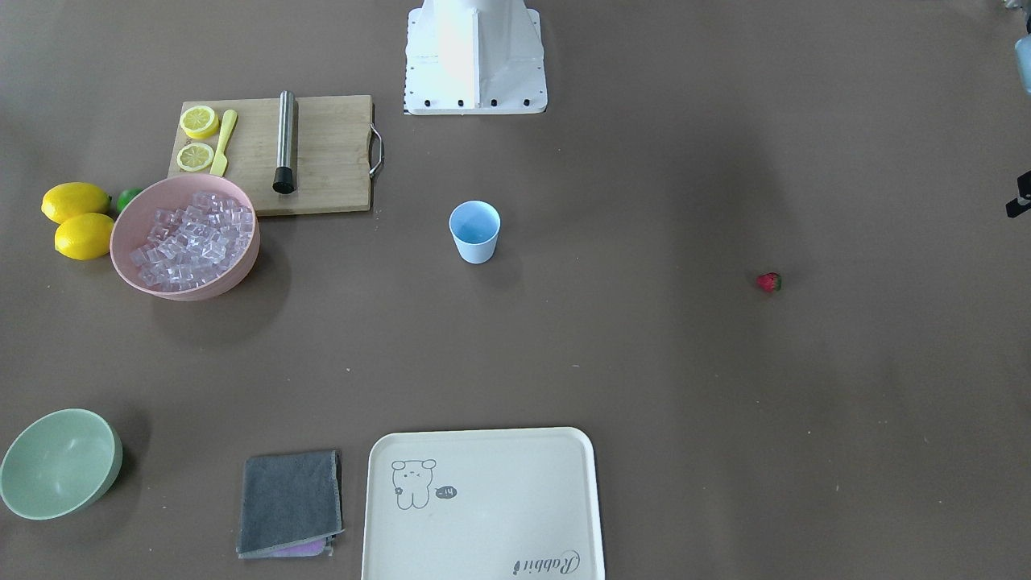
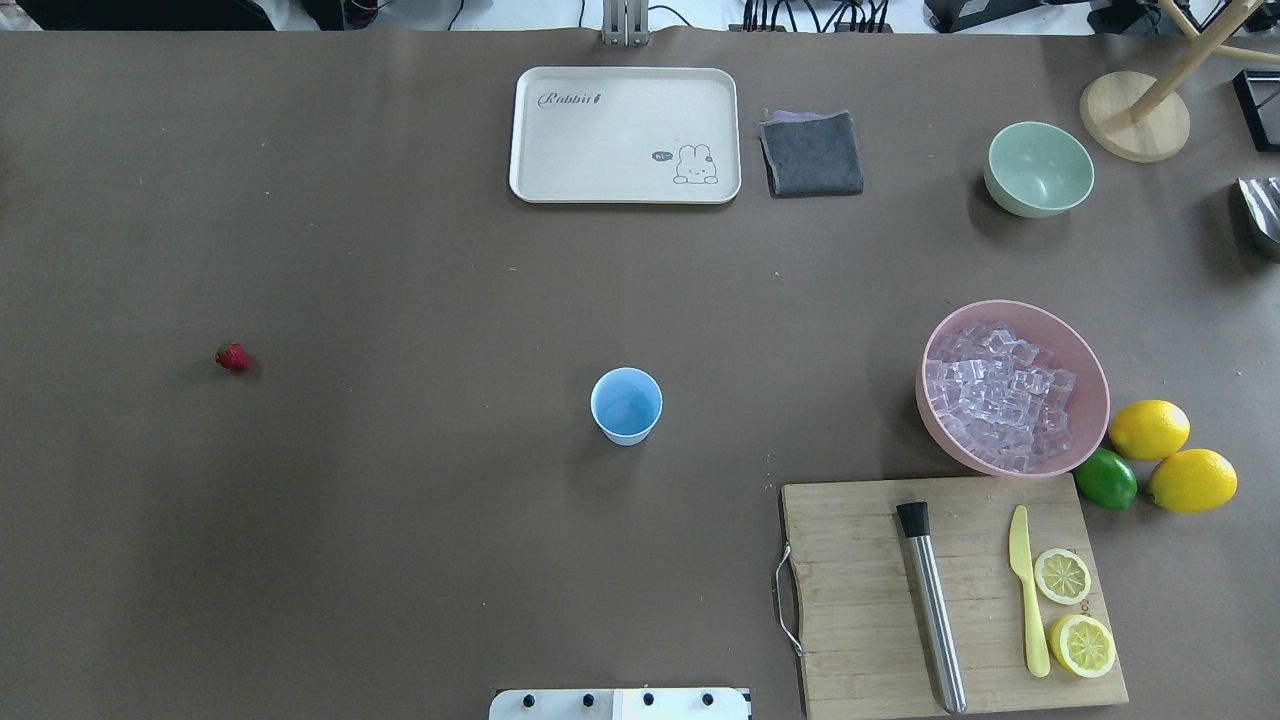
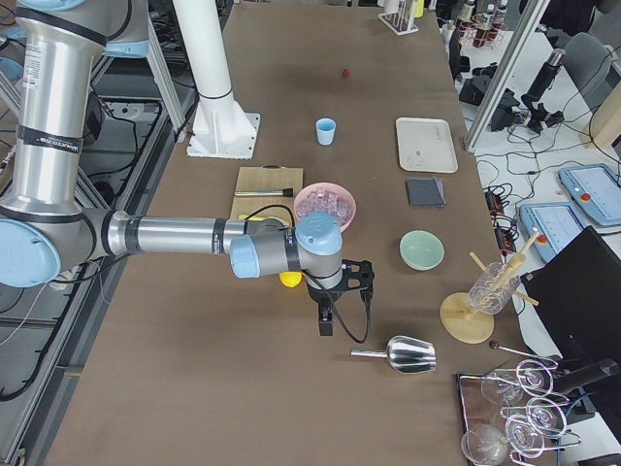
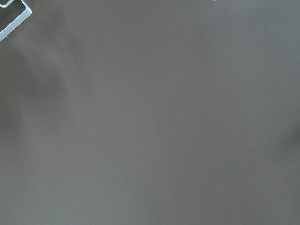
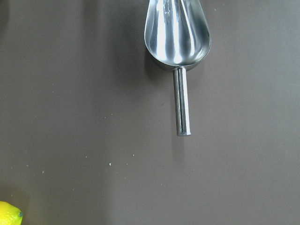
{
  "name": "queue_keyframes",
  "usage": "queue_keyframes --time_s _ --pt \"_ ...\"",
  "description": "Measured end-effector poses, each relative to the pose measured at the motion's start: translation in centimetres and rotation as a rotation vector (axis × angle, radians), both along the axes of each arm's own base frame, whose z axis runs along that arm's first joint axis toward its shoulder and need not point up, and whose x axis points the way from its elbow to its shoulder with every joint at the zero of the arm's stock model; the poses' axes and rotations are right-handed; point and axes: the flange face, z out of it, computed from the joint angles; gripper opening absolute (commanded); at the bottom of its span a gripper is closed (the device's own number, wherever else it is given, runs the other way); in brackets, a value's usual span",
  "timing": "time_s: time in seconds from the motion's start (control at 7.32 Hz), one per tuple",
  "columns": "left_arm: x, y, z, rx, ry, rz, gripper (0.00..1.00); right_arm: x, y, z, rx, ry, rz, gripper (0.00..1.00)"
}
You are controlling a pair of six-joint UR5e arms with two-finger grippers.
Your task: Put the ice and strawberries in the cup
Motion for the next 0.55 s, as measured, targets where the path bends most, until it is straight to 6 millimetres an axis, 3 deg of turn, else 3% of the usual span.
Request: queue_keyframes --time_s 0.55 --pt "-0.09 0.45 -0.32 0.008 0.001 0.000 0.98 0.00 0.23 0.10 -0.001 -0.001 0.000 1.00"
